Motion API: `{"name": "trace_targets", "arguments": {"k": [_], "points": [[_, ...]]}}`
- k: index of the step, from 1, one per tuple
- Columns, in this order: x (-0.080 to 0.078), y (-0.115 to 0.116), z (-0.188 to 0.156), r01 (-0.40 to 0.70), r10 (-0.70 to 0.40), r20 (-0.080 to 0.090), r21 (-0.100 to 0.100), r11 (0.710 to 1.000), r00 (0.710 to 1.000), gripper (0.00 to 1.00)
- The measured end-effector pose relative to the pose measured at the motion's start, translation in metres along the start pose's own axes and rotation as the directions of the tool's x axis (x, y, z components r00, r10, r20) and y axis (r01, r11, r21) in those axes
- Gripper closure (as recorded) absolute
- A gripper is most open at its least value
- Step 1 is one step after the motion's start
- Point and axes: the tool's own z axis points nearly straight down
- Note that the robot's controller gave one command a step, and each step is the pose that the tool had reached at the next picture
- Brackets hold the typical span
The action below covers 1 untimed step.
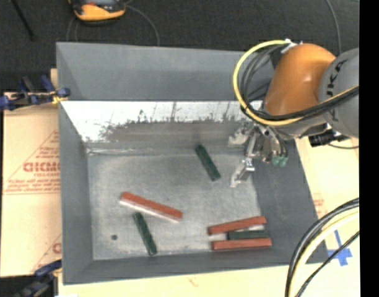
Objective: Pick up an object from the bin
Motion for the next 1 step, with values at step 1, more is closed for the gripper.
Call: {"name": "trace_targets", "arguments": {"k": [1], "points": [[-0.0245, 0.0138, 0.0149, -0.132, 0.132, -0.003, 0.0, 0.991, 0.991, 0.0]]}}
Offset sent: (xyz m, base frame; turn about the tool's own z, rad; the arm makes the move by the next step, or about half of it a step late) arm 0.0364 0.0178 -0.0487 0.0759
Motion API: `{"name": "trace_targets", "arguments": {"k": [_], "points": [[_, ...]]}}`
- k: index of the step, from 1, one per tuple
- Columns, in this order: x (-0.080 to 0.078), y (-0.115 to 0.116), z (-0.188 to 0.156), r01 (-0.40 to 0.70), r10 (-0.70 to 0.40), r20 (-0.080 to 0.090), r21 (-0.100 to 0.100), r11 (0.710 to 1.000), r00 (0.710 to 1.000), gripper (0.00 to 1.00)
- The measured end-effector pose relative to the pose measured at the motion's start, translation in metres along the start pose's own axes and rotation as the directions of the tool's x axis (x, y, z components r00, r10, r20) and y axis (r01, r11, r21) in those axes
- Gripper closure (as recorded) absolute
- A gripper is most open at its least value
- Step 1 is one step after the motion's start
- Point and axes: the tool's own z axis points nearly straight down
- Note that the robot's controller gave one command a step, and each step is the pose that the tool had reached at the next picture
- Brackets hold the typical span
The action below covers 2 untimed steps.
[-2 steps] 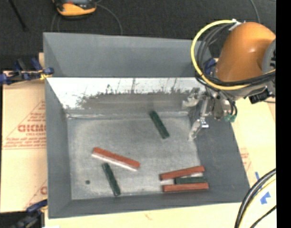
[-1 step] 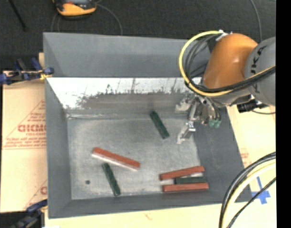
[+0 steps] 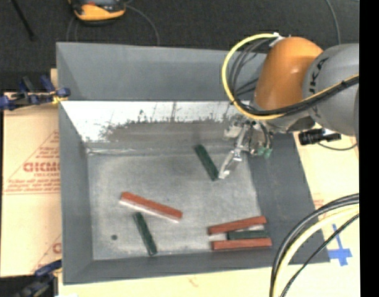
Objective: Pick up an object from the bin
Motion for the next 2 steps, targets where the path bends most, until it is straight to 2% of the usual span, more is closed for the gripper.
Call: {"name": "trace_targets", "arguments": {"k": [1, 2], "points": [[-0.01, 0.007, 0.034, 0.056, -0.056, -0.001, 0.004, 0.998, 0.998, 0.0], [-0.01, 0.012, 0.078, -0.214, 0.214, 0.001, 0.0, 0.977, 0.977, 0.0]]}}
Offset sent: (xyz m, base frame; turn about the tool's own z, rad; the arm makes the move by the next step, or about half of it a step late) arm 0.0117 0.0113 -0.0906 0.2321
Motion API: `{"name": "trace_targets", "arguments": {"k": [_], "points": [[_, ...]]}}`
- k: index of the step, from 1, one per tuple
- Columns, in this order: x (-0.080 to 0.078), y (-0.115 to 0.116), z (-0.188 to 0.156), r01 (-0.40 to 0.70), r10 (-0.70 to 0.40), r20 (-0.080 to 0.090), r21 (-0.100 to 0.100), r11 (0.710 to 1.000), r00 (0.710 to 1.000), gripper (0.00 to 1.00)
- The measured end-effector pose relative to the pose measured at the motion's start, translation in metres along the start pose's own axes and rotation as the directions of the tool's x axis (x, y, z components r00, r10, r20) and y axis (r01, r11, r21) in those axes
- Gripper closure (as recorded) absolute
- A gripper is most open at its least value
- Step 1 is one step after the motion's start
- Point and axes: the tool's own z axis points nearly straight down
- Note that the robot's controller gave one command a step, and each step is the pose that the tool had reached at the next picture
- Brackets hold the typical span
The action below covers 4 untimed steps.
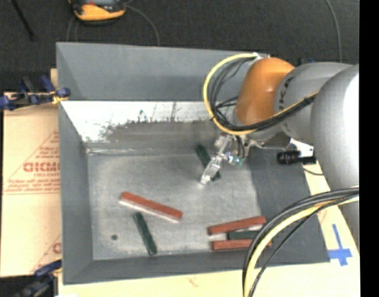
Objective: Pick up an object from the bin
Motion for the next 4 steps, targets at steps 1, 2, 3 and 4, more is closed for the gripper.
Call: {"name": "trace_targets", "arguments": {"k": [1, 2, 3, 4], "points": [[-0.001, 0.0, -0.004, -0.011, 0.011, 0.004, 0.001, 1.0, 1.0, 1.0], [-0.001, 0.0, -0.004, -0.011, 0.011, 0.004, 0.001, 1.0, 1.0, 1.0], [-0.001, -0.001, -0.007, -0.01, 0.01, 0.0, 0.003, 1.0, 1.0, 1.0], [0.0, -0.001, -0.016, -0.009, 0.009, -0.001, 0.004, 1.0, 1.0, 1.0]]}}
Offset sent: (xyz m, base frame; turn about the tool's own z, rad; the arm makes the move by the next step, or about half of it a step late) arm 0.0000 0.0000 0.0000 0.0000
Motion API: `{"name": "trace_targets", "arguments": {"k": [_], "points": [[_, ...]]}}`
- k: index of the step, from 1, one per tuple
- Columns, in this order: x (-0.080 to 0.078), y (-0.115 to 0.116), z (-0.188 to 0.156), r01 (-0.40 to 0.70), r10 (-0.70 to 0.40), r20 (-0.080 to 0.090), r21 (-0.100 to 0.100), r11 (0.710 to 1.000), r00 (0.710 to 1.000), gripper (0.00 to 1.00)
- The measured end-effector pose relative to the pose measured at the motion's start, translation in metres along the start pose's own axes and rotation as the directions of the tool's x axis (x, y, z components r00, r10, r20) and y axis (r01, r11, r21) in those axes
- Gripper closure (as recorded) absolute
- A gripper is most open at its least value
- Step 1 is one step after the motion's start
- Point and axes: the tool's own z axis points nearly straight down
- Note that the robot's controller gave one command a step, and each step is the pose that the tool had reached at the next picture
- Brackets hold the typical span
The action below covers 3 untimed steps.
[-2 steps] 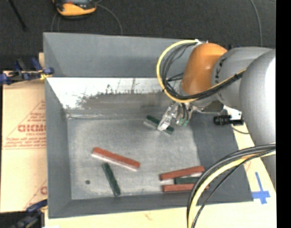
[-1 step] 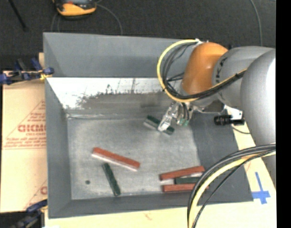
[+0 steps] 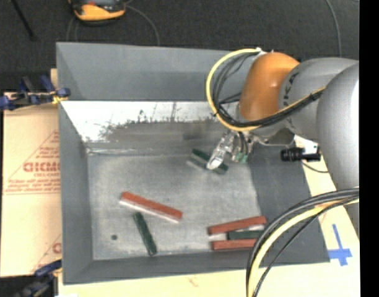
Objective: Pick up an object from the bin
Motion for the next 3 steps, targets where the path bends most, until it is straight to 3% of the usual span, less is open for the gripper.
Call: {"name": "trace_targets", "arguments": {"k": [2, 3], "points": [[0.0, 0.0, -0.029, 0.002, -0.002, -0.004, 0.0, 1.0, 1.0, 1.0], [-0.001, 0.0, -0.041, 0.003, -0.003, 0.003, -0.003, 1.0, 1.0, 1.0]]}}
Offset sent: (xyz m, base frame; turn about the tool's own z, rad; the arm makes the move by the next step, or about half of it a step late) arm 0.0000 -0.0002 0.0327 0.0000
